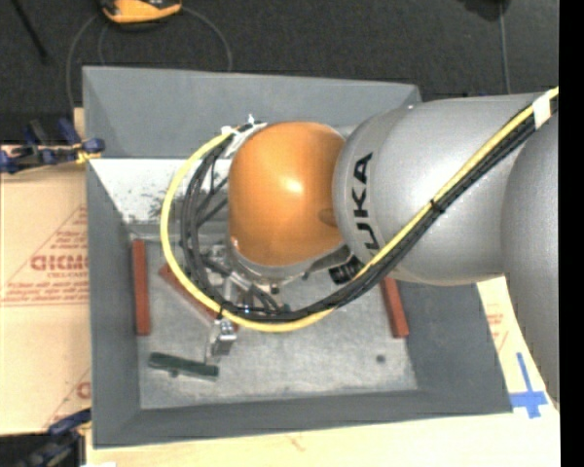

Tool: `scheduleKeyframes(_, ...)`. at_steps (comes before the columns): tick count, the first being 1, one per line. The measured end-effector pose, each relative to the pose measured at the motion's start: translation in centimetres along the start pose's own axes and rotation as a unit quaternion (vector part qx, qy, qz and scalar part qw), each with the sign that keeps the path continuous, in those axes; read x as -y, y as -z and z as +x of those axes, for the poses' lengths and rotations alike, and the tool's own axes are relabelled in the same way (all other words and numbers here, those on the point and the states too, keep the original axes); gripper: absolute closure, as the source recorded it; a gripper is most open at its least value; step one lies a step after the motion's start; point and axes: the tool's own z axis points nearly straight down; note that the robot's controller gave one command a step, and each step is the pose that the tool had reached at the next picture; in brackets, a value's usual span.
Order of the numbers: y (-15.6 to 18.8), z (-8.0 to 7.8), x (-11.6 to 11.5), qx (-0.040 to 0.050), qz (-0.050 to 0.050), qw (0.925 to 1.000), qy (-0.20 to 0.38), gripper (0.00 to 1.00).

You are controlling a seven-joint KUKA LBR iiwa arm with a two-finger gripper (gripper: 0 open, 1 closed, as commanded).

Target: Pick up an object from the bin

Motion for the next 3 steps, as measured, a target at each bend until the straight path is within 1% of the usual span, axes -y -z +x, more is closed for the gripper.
scheduleKeyframes(1, 0.4, -0.2, 0.1, 0.0039, -0.001, 1.0000, -0.002, 0.00)
scheduleKeyframes(2, -4.1, 0.1, 0.0, 0.0076, -0.002, 0.9999, 0.015, 0.00)
scheduleKeyframes(3, -11.0, 0.1, -1.2, 0.0058, -0.001, 0.9993, 0.037, 0.00)
